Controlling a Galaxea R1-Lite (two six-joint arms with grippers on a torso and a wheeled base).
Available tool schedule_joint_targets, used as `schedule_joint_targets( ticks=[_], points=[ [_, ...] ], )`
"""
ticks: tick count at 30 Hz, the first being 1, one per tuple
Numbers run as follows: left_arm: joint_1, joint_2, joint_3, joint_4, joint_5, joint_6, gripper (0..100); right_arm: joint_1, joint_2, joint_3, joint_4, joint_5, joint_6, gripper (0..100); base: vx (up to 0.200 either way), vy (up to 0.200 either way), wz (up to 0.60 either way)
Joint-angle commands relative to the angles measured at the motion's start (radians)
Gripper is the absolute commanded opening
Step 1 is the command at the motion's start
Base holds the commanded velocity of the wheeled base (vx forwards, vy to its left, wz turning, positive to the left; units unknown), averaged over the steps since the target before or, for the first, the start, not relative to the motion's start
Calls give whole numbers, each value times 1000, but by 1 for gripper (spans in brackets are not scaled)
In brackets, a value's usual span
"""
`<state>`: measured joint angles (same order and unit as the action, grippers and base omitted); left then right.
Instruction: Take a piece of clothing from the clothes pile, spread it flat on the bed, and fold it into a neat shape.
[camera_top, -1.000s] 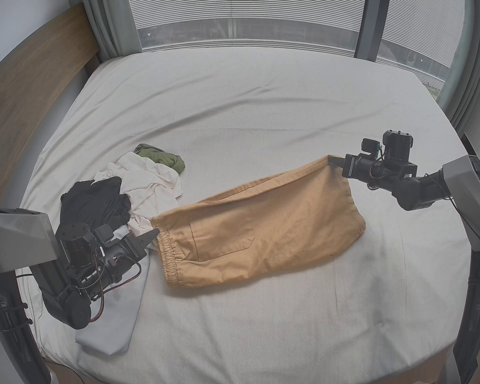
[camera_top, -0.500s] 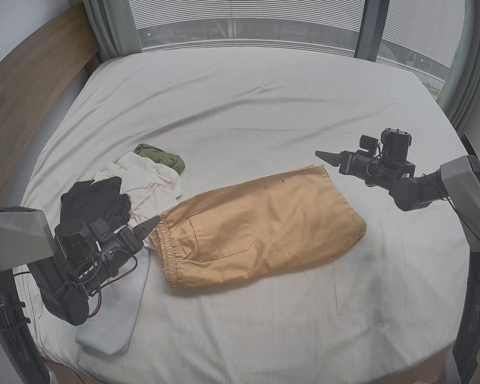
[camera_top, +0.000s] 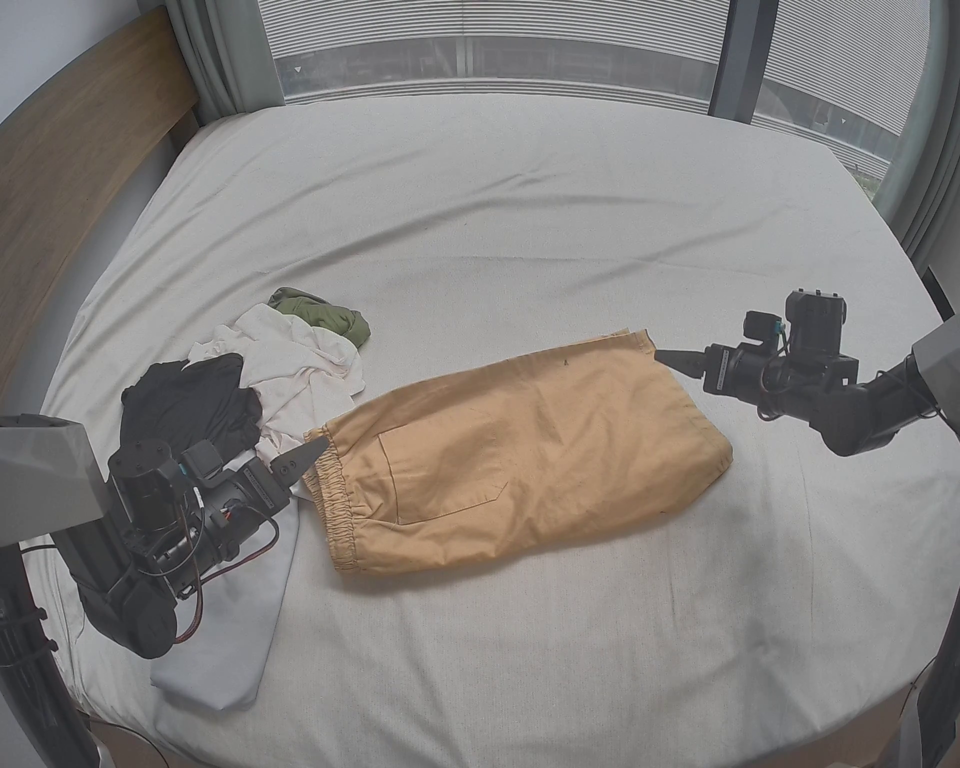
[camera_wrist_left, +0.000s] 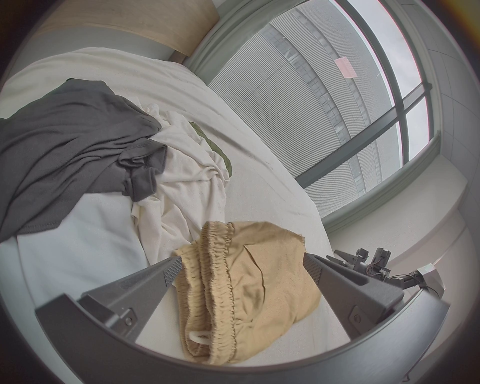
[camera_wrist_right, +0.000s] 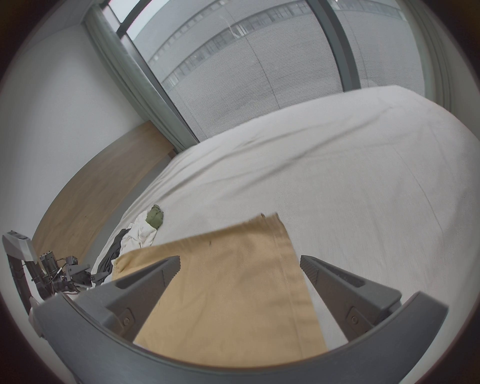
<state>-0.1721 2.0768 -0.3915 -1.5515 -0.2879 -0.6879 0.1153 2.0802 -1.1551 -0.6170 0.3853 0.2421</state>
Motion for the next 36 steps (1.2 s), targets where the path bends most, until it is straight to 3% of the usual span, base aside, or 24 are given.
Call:
schedule_joint_targets(
  ticks=[1, 13, 19, 26, 36],
  points=[
    [-55, -43, 48, -1, -1, 4, 100, -16, -114, 146, -3, 0, 57, 100, 0, 0, 0],
    [-87, -75, 72, -1, -1, 13, 100, -28, -212, 325, -6, 10, 144, 100, 0, 0, 0],
    [-89, -75, 72, -1, 1, 22, 100, -31, -192, 373, -6, 9, 143, 100, 0, 0, 0],
    [-87, -67, 75, -1, -1, 91, 100, -29, -117, 377, -6, 1, 141, 100, 0, 0, 0],
    [-81, -70, 77, -1, 1, 93, 100, -28, -3, 327, -4, -2, 146, 100, 0, 0, 0]
  ],
)
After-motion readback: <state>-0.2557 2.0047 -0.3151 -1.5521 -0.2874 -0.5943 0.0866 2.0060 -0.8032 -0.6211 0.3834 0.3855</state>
